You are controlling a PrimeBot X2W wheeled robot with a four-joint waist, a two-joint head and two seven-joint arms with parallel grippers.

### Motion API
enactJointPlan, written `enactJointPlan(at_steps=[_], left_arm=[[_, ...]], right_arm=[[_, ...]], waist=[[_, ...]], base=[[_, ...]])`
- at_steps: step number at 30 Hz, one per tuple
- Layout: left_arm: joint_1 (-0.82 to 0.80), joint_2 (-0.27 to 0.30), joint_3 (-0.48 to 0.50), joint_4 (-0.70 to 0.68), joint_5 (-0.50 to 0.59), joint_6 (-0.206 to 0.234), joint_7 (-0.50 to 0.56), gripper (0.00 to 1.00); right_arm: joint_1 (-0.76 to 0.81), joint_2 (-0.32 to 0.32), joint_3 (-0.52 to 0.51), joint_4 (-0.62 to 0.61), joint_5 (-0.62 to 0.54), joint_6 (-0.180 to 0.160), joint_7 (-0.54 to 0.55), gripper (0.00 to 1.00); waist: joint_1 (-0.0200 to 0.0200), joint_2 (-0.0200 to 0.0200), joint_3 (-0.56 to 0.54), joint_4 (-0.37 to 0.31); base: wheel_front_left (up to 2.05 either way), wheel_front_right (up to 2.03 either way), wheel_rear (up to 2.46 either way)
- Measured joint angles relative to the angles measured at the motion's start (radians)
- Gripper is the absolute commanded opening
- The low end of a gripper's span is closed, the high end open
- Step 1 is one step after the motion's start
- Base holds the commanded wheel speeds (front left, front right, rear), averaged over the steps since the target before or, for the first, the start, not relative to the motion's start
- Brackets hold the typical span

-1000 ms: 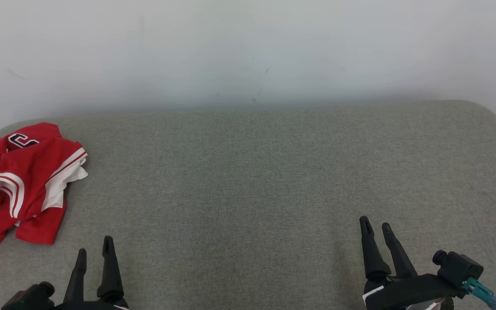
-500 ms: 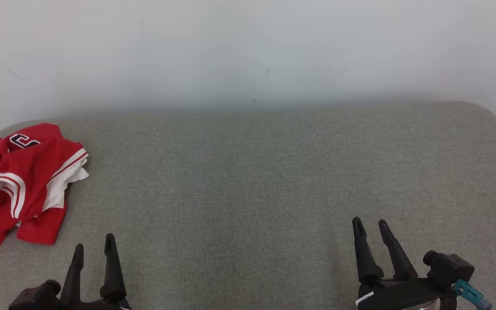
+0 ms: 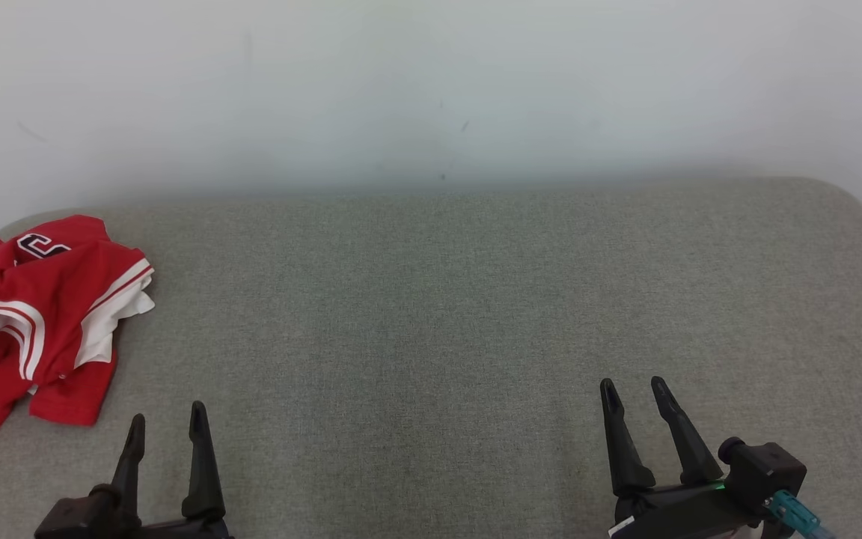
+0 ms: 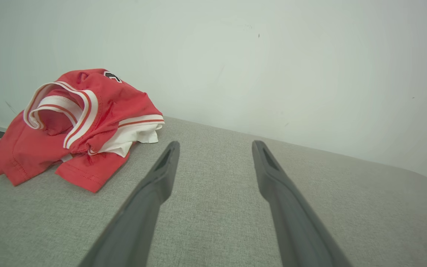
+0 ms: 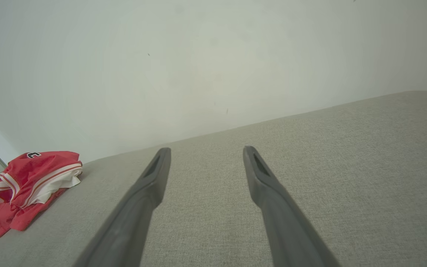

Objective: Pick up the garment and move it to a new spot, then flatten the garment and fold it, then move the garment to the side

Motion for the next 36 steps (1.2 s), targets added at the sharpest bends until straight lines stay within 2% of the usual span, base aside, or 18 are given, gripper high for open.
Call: enactJointPlan(at_steps=[14,22,36], left_arm=[[0.01,0.013,0.002,0.004,0.126,0.007,-0.028,1.0],[0.011,0.019,0.006,0.014,0.173,-0.008,-0.044,1.0],[0.022,0.017,0.011,-0.001,0.271,-0.001,-0.069,1.0]], right_arm=[[0.01,0.0,-0.006,-0.005,-0.132,0.0,-0.029,1.0],[0.017,0.0,-0.012,-0.011,-0.197,0.0,-0.046,1.0],[0.019,-0.001,-0.079,0.006,-0.245,0.0,-0.07,1.0]], waist=[[0.0,0.0,-0.005,0.006],[0.0,0.0,-0.008,0.009],[0.0,0.0001,-0.006,0.01]], base=[[0.0,0.0,0.0],[0.0,0.0,0.0],[0.0,0.0,0.0]])
